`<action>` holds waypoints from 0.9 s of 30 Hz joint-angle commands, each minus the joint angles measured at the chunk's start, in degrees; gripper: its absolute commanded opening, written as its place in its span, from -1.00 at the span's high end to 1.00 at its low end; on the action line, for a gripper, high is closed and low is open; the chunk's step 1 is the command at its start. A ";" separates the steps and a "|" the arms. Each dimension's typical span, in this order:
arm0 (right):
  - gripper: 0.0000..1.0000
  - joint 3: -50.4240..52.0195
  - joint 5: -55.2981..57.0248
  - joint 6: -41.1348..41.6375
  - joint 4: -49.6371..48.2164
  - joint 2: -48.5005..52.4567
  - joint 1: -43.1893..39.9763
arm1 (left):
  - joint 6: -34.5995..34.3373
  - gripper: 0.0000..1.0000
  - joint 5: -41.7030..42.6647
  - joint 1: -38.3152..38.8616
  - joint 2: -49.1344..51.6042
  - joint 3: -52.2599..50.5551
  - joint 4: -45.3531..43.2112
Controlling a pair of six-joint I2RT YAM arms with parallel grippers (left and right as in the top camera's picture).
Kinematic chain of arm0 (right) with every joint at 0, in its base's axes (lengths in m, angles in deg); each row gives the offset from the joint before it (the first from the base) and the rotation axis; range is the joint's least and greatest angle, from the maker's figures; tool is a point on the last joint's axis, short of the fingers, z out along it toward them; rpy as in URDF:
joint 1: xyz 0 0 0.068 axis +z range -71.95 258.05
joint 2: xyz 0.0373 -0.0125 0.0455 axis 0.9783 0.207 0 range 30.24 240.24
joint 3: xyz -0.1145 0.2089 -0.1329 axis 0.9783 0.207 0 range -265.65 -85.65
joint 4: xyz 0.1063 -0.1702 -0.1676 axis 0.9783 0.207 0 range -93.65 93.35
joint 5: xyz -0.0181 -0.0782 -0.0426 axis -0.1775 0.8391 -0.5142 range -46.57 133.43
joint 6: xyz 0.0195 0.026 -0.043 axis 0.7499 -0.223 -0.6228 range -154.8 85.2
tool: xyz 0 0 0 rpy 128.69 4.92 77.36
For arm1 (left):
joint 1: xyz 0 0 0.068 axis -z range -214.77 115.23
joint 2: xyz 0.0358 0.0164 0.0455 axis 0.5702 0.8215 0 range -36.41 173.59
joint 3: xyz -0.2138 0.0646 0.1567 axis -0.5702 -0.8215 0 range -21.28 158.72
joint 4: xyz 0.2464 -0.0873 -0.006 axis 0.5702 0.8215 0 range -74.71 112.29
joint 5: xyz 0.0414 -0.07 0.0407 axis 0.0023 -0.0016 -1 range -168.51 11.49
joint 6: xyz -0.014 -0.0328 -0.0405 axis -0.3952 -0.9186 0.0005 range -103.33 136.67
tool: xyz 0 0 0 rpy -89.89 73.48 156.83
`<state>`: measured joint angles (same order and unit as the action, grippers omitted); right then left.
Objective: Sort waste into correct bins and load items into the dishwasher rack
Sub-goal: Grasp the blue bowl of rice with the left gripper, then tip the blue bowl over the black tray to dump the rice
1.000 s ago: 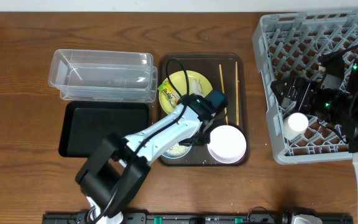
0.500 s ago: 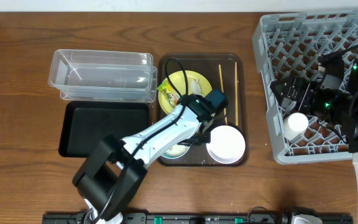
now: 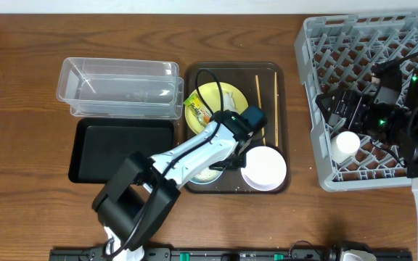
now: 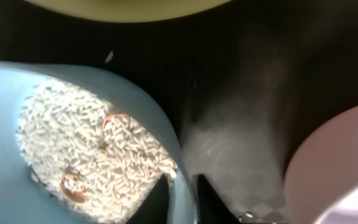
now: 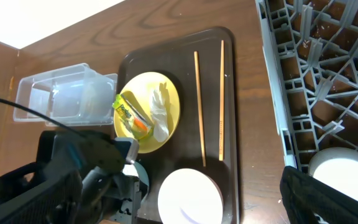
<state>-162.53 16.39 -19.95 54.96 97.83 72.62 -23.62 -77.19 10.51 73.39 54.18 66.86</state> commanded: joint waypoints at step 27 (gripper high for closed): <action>-0.97 -0.59 -0.42 0.57 -0.76 -0.24 0.48 | 31.15 0.88 48.83 -40.15 -24.76 0.46 13.40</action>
<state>-162.53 16.41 -19.93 54.26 97.83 72.62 -3.05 -43.90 -24.44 48.34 56.97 78.83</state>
